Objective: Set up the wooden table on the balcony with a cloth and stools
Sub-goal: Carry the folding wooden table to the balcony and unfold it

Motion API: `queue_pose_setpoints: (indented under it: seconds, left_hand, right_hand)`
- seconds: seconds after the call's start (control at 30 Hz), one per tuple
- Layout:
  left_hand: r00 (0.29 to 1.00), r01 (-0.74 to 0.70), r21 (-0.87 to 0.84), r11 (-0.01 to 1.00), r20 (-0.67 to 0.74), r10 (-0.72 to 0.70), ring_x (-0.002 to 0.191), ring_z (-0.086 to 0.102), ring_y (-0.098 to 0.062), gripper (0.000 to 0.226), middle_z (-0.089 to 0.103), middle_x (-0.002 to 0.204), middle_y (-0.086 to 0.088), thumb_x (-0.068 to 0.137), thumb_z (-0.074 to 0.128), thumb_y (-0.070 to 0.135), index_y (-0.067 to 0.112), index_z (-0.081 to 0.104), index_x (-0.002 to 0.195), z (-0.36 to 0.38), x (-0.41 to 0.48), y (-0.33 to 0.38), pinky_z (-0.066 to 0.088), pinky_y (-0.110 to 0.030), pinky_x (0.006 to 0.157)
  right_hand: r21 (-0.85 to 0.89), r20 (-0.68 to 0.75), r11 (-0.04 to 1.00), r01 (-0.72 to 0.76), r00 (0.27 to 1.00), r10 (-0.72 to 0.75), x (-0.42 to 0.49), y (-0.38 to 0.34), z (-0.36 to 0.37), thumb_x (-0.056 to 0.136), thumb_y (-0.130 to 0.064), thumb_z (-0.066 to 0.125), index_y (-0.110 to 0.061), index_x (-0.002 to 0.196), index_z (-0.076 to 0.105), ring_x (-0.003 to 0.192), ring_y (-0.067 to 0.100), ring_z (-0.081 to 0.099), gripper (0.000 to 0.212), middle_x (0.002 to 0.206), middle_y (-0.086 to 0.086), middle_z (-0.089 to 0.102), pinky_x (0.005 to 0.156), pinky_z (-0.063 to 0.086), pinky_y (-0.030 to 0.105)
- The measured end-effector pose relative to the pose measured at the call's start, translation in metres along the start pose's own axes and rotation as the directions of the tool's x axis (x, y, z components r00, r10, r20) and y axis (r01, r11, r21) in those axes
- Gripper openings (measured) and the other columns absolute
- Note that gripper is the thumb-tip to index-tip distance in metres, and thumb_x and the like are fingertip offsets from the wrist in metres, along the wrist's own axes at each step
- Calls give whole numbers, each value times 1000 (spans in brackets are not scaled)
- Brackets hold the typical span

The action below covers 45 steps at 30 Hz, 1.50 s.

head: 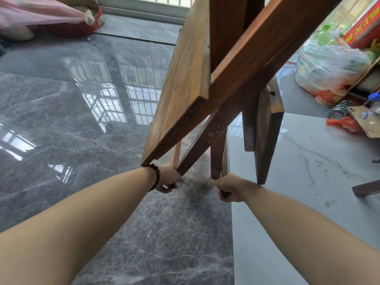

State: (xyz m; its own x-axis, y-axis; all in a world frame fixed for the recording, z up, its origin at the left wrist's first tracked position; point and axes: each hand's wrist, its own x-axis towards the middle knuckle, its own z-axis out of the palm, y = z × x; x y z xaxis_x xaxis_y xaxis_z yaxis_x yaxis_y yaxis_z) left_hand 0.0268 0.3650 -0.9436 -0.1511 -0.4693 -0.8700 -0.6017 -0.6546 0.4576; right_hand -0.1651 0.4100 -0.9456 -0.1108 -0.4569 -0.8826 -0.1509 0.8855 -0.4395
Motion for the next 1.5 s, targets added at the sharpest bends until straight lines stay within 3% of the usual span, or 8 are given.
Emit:
queue_pose_setpoints:
  seconds: [0.1,0.37,0.57,0.73,1.1,1.23,1.33,1.5]
  left_hand:
    - [1000,-18,55,998,-10,18,65,57,-10,13,54,71,-2,95,45,12,13,50,83,-1,0,2,43,-17,48]
    - [992,-60,217,974,-91,81,43,51,-7,16,58,68,-5,95,40,13,9,52,85,-8,0,-2,39,-15,38]
    - [978,-137,235,962,-125,169,50,56,-9,26,57,71,-8,96,38,11,-2,48,116,-10,6,0,38,-16,35]
    - [970,-152,252,956,-149,193,56,58,-12,31,57,70,-9,96,38,10,-5,46,122,-12,10,5,37,-16,33]
    - [965,-144,382,913,-151,215,65,58,-12,34,56,78,-2,95,45,22,7,49,126,-17,6,3,49,-23,50]
    - [955,-151,438,886,-166,245,71,59,-13,36,58,82,-1,96,46,26,10,49,127,-17,-1,2,53,-26,59]
    - [951,-142,516,845,-166,261,84,59,-21,38,57,97,-5,93,51,25,10,45,127,-15,-6,-1,54,-32,69]
    - [959,-116,590,799,-143,244,86,57,-20,53,59,116,-6,89,55,35,12,41,134,-13,-12,-2,48,-27,66]
  right_hand:
    - [-23,8,1000,5,1000,-5,-3,-2,-2,91,-17,61,-4,92,57,58,11,35,14,69,5,39,47,39,16]
    - [15,-32,999,36,999,-36,10,-1,10,95,-14,55,-2,111,53,57,11,35,20,69,5,37,44,39,18]
    - [22,-65,997,67,996,-66,15,-6,11,95,-15,55,-2,115,54,55,11,37,23,68,5,40,42,39,17]
    - [12,-100,997,79,992,-77,19,-13,14,95,-15,53,-3,118,55,55,11,37,25,69,5,42,45,39,19]
    - [-109,-224,994,12,974,-37,15,-19,26,95,-14,52,-6,122,52,76,15,56,28,93,7,56,54,52,24]
    - [-201,-246,978,54,964,-104,13,-24,28,91,-10,50,-3,129,48,87,22,53,39,115,14,57,81,54,37]
    - [-291,-318,956,46,937,-142,8,-24,34,91,-17,54,-2,134,39,104,23,54,48,127,15,51,90,52,34]
    - [-360,-382,933,20,909,-167,-8,-27,42,86,-23,61,-1,135,33,87,22,50,61,122,14,55,68,44,28]
